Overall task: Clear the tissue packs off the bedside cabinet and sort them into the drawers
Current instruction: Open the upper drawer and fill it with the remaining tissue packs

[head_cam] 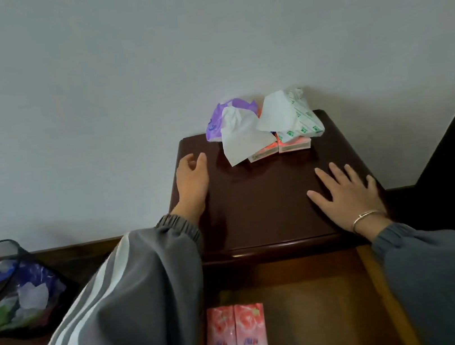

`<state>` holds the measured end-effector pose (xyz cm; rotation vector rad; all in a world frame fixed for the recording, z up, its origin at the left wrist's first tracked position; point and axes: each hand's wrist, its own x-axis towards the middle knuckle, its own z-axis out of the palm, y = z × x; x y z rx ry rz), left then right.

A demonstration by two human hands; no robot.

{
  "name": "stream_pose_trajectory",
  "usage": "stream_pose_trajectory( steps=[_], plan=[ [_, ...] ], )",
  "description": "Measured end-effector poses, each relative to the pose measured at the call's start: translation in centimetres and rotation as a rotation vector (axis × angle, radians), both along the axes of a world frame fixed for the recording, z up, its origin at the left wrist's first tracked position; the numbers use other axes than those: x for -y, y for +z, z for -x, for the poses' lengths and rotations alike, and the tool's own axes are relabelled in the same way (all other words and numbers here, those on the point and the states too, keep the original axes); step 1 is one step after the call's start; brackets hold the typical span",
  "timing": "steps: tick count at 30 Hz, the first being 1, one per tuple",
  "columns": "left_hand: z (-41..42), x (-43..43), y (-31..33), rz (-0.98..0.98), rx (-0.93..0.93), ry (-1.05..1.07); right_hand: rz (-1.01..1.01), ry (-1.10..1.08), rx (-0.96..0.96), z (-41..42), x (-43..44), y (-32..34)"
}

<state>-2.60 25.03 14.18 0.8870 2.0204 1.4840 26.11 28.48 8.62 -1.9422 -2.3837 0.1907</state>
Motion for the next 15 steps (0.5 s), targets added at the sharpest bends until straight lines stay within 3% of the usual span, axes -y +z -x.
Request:
stream_pose_trajectory(
  steps=[5, 9, 15],
  plan=[
    [1.2, -7.8, 1.2, 0.115, 0.203, 0.028, -0.08, -0.024, -0.029, 0.2, 0.0, -0.4],
    [0.7, -11.5, 1.5, 0.02, 0.413, -0.015, -0.102, -0.048, -0.032, 0.1, 0.0, -0.5],
    [1.7, -9.2, 2.9, -0.062, 0.416, 0.117, -0.082, -0.044, -0.036, 0.1, 0.3, -0.1]
  ],
)
